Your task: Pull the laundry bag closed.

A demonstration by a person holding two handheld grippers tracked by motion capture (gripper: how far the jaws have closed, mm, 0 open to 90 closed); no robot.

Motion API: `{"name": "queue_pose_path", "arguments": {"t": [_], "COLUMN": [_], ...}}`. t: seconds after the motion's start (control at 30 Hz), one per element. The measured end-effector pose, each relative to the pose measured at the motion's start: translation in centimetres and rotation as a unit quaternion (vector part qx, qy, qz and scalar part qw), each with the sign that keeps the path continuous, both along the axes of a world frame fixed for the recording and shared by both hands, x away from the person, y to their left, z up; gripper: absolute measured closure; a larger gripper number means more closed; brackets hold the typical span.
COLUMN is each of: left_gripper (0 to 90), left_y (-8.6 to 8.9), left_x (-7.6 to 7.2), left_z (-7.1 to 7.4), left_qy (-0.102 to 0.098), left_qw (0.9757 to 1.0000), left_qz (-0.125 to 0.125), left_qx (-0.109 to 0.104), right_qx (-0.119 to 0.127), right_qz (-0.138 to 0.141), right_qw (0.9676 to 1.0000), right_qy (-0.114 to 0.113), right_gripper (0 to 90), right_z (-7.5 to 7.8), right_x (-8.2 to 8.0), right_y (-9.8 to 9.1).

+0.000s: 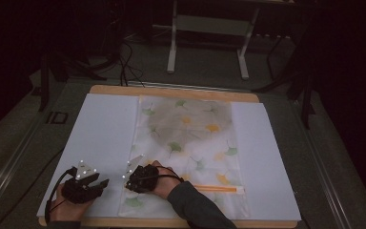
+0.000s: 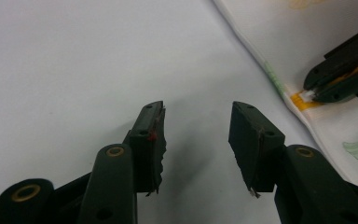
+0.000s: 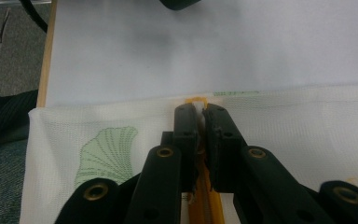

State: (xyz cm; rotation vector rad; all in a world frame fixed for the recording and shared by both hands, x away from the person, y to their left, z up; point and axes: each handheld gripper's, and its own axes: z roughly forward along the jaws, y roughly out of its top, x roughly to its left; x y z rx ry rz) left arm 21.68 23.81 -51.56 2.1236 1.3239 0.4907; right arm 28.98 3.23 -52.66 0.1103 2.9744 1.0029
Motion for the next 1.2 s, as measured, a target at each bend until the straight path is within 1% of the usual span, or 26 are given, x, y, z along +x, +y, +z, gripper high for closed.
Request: {"name": "queue_pose_path", "arguments": {"t": [0.03,0.07,0.1,0.13,0.17,0.27,0.33,0.37,0.43,0.57,0.6,0.73,0.9,0.97,1.0,1.07,1.2], "left_gripper": [55.5,55.4,53.9,53.9,53.2,53.2,53.2,53.2,53.2,53.3,53.7,53.7,54.2,54.3,54.5,54.9,56.6], "left_y": [0.0,-0.1,-0.1,-0.1,-0.1,-0.3,-0.5,-0.6,-0.9,-1.5,-1.7,-2.2,-2.6,-2.8,-2.9,-3.0,-3.6], "left_x": [0.0,-0.1,-0.1,-0.1,-0.2,-0.3,-0.5,-0.5,-0.7,-0.9,-0.9,-0.9,-0.7,-0.6,-0.6,-0.4,-0.1], "left_z": [0.0,0.1,0.1,0.1,0.1,0.2,0.2,0.2,0.3,0.4,0.4,0.5,0.3,0.2,0.2,0.1,-0.2], "left_qy": [0.001,0.003,0.003,0.005,0.006,0.01,0.014,0.016,0.021,0.032,0.034,0.041,0.053,0.058,0.059,0.064,0.075], "left_qw": [1.0,1.0,1.0,0.9999,0.9998,0.9997,0.9995,0.9994,0.999,0.9981,0.9978,0.996,0.9942,0.9929,0.9921,0.9904,0.9882], "left_qz": [-0.002,-0.002,-0.002,-0.002,-0.002,-0.008,-0.013,-0.019,-0.025,-0.043,-0.045,-0.057,-0.068,-0.073,-0.074,-0.081,-0.093], "left_qx": [0.0,-0.006,-0.006,-0.016,-0.021,-0.021,-0.025,-0.025,-0.03,-0.032,-0.036,-0.055,-0.064,-0.074,-0.082,-0.091,-0.097], "right_qx": [0.001,0.001,0.001,0.003,0.002,0.003,0.006,0.006,0.007,0.008,0.009,0.011,0.014,0.014,0.015,0.016,0.021], "right_qz": [0.0,-0.001,-0.001,-0.001,0.0,0.0,0.001,0.001,0.001,0.0,0.0,0.002,0.002,0.002,0.002,0.003,0.002], "right_qw": [1.0,1.0,1.0,1.0,1.0,1.0,1.0,1.0,0.9999,0.9999,0.9999,0.9998,0.9997,0.9997,0.9996,0.9996,0.9996], "right_qy": [0.0,0.001,0.001,0.0,-0.003,-0.004,-0.006,-0.008,-0.009,-0.011,-0.012,-0.015,-0.02,-0.02,-0.022,-0.022,-0.021], "right_gripper": [83.6,83.6,83.6,83.7,83.7,83.7,83.7,83.8,83.7,83.7,83.7,83.8,84.0,84.0,84.0,84.0,84.0], "right_z": [0.0,0.0,0.0,0.0,0.1,0.2,0.4,0.4,0.6,0.7,0.8,1.0,1.3,1.4,1.4,1.5,1.7], "right_x": [0.0,-0.1,-0.1,-0.1,-0.1,-0.2,-0.2,-0.2,-0.3,-0.3,-0.4,-0.5,-0.5,-0.5,-0.5,-0.5,-0.6], "right_y": [0.0,-0.1,-0.1,-0.2,-0.2,-0.3,-0.3,-0.3,-0.4,-0.4,-0.5,-0.6,-0.7,-0.8,-0.8,-0.9,-1.1]}}
